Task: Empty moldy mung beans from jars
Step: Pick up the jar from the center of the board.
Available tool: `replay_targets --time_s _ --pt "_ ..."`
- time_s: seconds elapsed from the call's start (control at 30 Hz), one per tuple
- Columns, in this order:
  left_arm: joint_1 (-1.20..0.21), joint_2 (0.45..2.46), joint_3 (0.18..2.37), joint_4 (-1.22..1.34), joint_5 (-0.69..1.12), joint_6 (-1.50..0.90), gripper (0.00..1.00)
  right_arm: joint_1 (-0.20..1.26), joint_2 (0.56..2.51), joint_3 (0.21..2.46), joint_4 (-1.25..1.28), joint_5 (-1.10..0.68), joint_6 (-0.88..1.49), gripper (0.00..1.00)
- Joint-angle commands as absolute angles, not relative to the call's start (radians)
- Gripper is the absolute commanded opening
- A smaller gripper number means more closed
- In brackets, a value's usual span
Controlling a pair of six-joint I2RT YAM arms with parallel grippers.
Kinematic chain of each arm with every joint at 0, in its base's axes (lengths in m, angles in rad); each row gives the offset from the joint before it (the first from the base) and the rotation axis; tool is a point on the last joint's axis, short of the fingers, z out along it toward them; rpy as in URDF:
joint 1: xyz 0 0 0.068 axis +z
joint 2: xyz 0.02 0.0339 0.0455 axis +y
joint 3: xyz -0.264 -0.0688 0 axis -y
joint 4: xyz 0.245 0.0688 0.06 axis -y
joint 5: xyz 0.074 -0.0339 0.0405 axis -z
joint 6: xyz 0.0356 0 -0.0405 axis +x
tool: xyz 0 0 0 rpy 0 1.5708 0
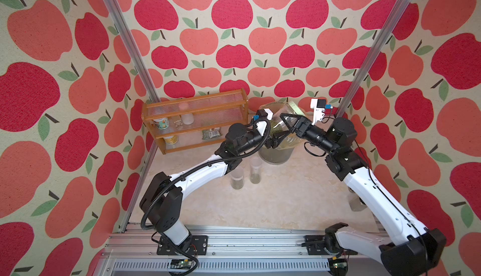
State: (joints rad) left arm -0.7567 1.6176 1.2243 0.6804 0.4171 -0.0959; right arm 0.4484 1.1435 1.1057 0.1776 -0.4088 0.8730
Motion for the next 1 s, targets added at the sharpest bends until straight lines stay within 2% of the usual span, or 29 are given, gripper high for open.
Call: replay_targets --time_s 0.0,0.23,0.77,0.97 --pt "-0.730 1.618 1.276 0.695 0.406 -0.138 0.69 0.462 1.092 1.097 0.205 -0.485 0.861 0.57" --pt "-0.731 1.588 1.278 0.653 0.454 -0.147 0.56 0.462 1.054 1.071 0.189 -0.485 0.811 0.63" --pt "-0.726 1.527 1.301 0.512 0.395 -0.132 0.46 0.460 1.037 1.038 0.184 -0.452 0.795 0.75" --pt "-0.723 1.499 1.276 0.543 0.429 -0.115 0.36 0.460 1.045 1.034 0.193 -0.453 0.808 0.77"
